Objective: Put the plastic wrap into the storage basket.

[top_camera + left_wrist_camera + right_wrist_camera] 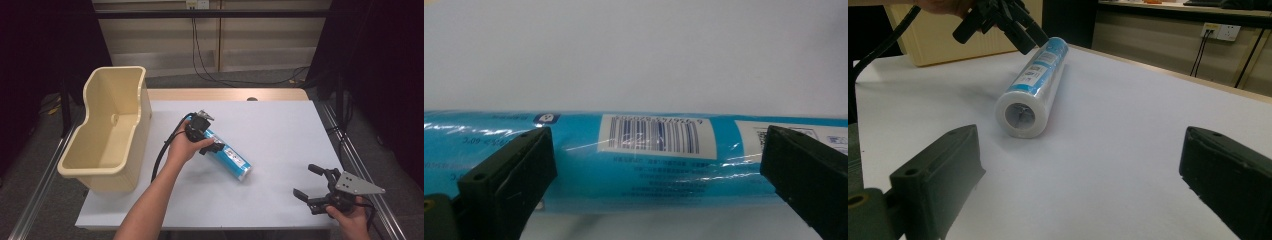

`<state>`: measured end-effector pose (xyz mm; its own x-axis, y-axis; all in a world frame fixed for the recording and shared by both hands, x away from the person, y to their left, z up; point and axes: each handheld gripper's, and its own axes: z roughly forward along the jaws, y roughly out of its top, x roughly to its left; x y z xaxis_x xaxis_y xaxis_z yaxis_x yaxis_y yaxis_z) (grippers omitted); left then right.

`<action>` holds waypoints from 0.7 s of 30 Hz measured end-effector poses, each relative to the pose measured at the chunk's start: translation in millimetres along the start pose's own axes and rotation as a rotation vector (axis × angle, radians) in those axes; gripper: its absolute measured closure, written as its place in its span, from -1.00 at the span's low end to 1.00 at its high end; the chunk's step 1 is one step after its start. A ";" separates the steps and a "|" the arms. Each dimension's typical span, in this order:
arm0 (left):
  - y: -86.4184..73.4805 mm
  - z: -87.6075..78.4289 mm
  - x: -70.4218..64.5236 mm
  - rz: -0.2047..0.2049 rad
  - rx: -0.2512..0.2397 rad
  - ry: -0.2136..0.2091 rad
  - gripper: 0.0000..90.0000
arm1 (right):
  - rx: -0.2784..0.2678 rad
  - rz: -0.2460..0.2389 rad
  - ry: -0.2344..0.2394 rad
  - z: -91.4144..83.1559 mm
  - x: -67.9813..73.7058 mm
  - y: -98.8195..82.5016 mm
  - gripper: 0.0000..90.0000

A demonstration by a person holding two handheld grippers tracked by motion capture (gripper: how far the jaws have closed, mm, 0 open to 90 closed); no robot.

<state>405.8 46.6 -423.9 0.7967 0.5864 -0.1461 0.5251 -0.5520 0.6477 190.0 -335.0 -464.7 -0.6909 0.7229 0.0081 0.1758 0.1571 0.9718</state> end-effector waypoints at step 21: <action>14.7 16.2 0.0 -0.490 0.170 0.213 -1.00 | -0.012 0.028 0.000 -1.1 -1.1 0.6 -0.93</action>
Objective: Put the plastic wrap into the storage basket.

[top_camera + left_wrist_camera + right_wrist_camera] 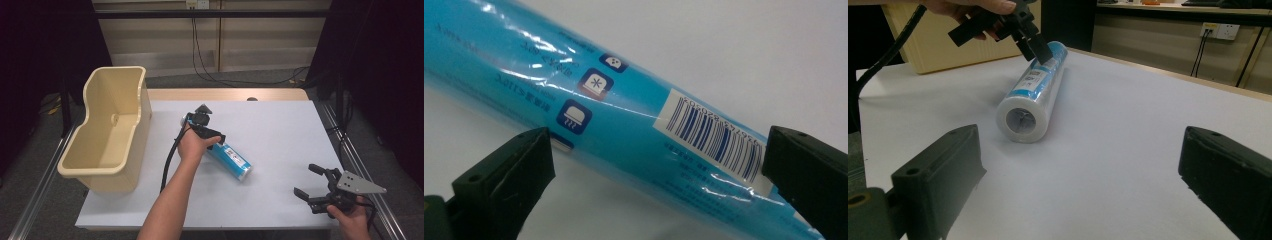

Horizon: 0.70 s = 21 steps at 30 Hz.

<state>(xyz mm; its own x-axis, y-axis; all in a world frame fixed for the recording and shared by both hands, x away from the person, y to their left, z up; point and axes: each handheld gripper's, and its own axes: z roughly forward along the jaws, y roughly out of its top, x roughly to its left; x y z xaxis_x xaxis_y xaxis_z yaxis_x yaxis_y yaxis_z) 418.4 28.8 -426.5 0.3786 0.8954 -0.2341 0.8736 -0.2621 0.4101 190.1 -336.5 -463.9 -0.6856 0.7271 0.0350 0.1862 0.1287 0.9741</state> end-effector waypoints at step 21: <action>-9.1 -0.8 10.9 -0.239 -0.043 0.000 -0.95 | -0.012 0.011 0.019 0.6 -0.5 0.1 -0.93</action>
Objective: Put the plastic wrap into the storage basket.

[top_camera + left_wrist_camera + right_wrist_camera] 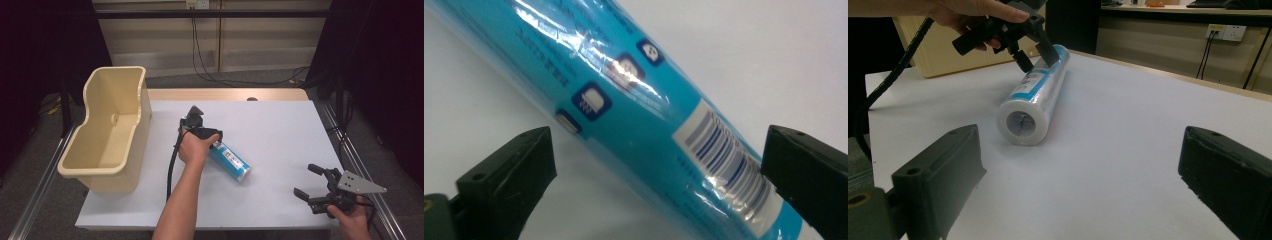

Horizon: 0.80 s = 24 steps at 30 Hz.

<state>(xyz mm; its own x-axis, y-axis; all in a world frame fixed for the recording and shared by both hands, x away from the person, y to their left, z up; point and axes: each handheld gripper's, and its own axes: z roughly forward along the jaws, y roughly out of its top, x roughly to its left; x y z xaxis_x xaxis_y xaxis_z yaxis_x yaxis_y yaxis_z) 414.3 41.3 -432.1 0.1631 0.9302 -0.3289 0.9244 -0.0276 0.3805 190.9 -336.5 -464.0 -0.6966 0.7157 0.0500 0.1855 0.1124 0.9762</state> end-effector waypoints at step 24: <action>-22.8 17.4 9.4 -0.111 0.028 0.008 -0.86 | -0.001 -0.015 -0.004 0.5 2.5 3.0 -0.92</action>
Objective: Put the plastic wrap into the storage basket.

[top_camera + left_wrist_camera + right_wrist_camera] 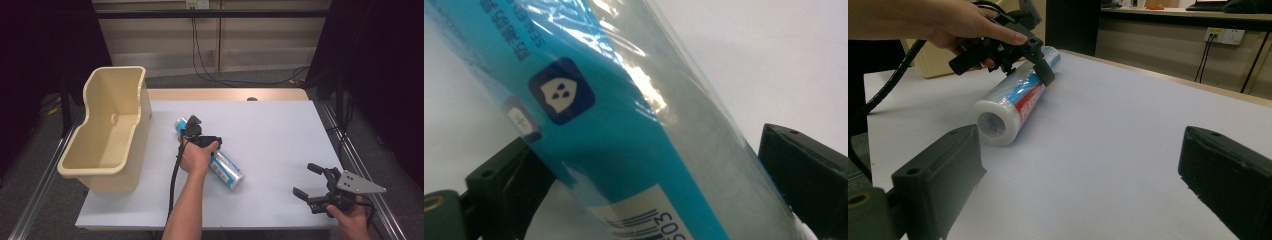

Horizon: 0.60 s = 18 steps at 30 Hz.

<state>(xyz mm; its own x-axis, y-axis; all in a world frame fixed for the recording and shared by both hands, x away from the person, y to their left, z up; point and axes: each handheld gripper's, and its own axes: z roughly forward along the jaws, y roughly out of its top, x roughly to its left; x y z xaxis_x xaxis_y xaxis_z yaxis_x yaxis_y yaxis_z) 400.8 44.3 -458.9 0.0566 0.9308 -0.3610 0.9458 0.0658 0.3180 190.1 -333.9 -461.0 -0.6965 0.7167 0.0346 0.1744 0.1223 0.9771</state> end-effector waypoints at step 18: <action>14.7 -32.9 29.5 0.262 0.215 0.252 -0.42 | 0.011 -0.009 -0.007 -1.5 -1.8 -1.6 -0.91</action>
<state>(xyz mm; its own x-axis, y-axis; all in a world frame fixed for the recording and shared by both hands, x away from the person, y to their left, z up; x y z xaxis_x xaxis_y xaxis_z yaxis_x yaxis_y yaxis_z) 405.8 84.5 -436.0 0.2490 0.9667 -0.0583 0.9566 -0.2361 0.1709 190.0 -336.4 -462.3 -0.6932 0.7203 0.0240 0.1758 0.1367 0.9749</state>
